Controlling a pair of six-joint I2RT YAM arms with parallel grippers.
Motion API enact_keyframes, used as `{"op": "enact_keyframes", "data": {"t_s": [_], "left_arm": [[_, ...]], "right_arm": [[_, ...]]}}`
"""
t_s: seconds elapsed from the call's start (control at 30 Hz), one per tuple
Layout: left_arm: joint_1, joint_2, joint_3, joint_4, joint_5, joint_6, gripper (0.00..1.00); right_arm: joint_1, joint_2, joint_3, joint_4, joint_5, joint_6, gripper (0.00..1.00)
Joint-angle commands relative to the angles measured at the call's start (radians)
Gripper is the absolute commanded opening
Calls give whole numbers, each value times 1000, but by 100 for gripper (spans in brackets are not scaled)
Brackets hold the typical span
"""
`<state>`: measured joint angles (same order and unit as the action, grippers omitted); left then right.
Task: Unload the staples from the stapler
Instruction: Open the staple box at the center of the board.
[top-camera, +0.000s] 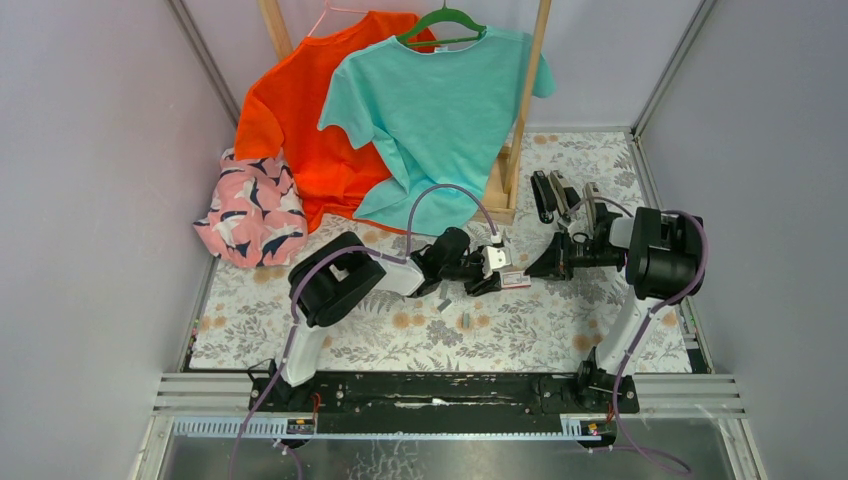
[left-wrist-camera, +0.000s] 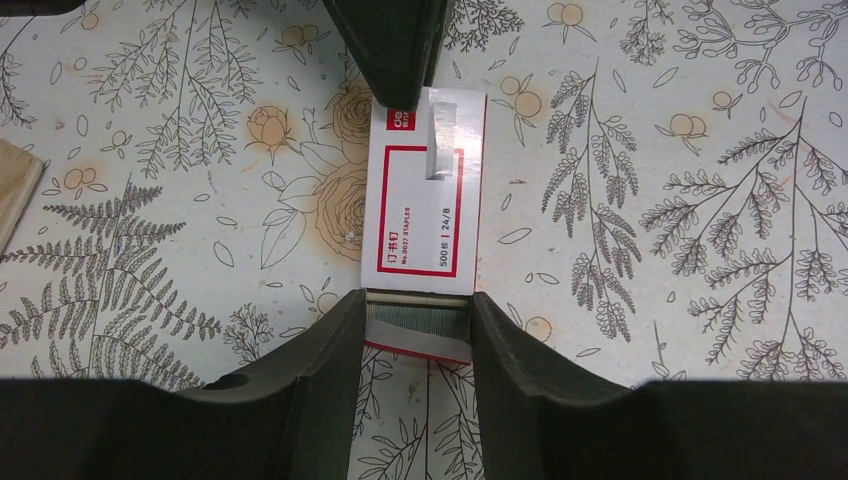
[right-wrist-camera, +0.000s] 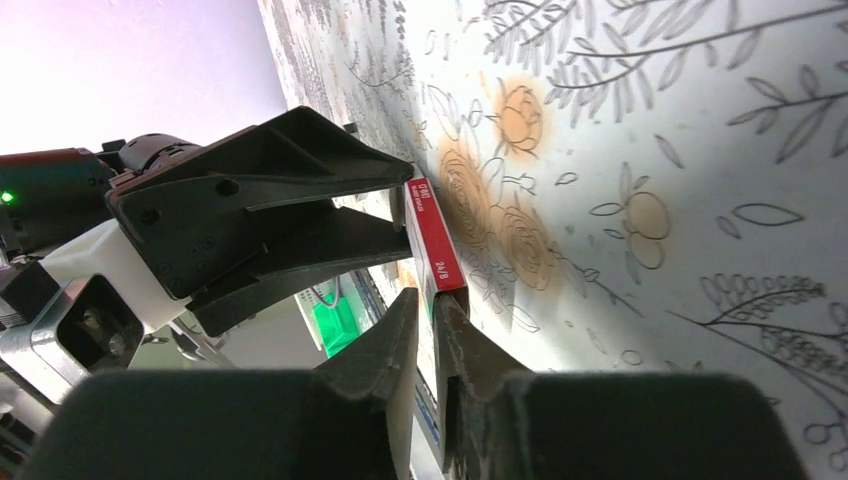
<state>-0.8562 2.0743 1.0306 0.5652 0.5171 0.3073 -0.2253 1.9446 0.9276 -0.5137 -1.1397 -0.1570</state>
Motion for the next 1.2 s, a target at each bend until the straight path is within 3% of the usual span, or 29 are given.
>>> {"op": "enact_keyframes", "data": {"t_s": [0.0,0.27,1.0,1.17], "left_arm": [[8,0,-21,-48,-11,-1,39],[9,1,-28,-48,-10,0,39],[23,6,-32,-50,7,-7,39],[23,9,-29,-51,6,-7,39]], "right_arm": [[-6,44,24,-29,-11,0,15],[-13,24,23,-29,-12,2,5],[-83,62,115,-194,-22,-111,7],[-98,155,221,-392,-23,-271,7]]}}
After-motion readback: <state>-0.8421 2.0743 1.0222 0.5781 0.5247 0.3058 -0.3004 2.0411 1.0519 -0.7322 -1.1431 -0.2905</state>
